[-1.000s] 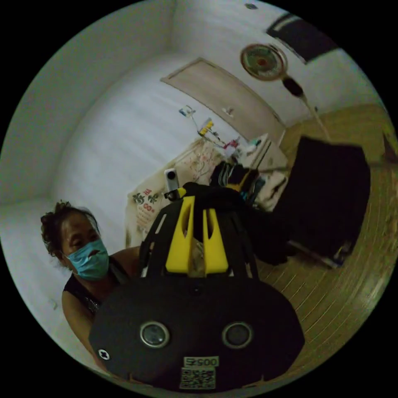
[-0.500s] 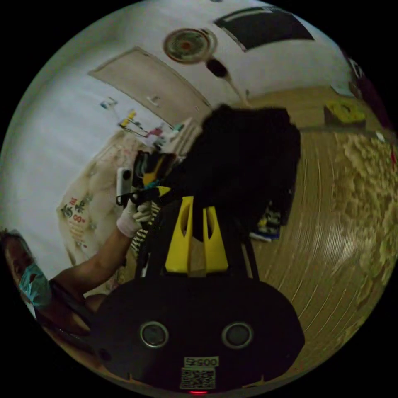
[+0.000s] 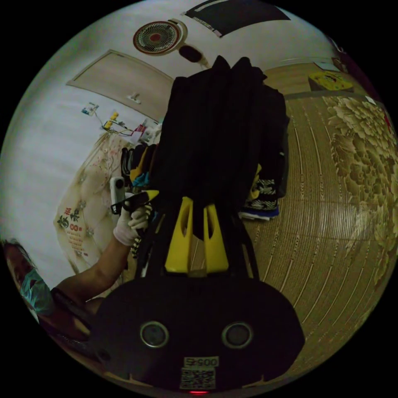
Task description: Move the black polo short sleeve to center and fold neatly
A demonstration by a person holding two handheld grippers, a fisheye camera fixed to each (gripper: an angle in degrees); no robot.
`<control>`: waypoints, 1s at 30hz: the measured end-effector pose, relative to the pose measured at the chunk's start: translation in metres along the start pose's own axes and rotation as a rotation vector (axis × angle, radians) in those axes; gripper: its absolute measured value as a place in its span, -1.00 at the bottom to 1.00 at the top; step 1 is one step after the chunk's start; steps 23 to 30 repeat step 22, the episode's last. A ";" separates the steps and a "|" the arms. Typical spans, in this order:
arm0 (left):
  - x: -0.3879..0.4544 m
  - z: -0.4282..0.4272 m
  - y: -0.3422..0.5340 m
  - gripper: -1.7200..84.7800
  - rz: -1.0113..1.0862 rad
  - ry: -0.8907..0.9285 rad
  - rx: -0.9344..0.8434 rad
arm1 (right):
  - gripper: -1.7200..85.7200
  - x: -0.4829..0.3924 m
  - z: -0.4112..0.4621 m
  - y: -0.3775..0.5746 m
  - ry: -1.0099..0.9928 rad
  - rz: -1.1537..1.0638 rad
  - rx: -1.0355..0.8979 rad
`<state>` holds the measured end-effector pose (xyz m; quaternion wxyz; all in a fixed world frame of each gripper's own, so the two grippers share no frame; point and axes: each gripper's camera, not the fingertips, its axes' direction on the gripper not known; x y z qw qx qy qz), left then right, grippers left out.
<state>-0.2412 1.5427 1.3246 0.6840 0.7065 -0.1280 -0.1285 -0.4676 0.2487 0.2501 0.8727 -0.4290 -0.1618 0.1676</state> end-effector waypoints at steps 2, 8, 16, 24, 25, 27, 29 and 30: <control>-0.007 -0.005 0.018 -0.84 0.008 -0.063 -0.001 | -0.90 -0.004 0.019 -0.006 0.029 0.018 0.002; -0.018 -0.039 0.102 -0.88 0.059 -0.229 0.012 | -0.88 -0.015 0.049 -0.005 0.042 0.062 0.076; -0.009 -0.062 0.293 -0.97 0.210 -0.310 -0.054 | -0.98 -0.085 0.129 0.014 0.082 -0.078 0.056; -0.030 -0.091 0.463 -0.97 0.014 -0.393 0.022 | -0.98 -0.143 0.297 0.047 -0.030 -0.128 -0.246; -0.030 -0.091 0.463 -0.97 0.014 -0.393 0.022 | -0.98 -0.143 0.297 0.047 -0.030 -0.128 -0.246; -0.030 -0.091 0.463 -0.97 0.014 -0.393 0.022 | -0.98 -0.143 0.297 0.047 -0.030 -0.128 -0.246; -0.030 -0.091 0.463 -0.97 0.014 -0.393 0.022 | -0.98 -0.143 0.297 0.047 -0.030 -0.128 -0.246; -0.030 -0.091 0.463 -0.97 0.014 -0.393 0.022 | -0.98 -0.143 0.297 0.047 -0.030 -0.128 -0.246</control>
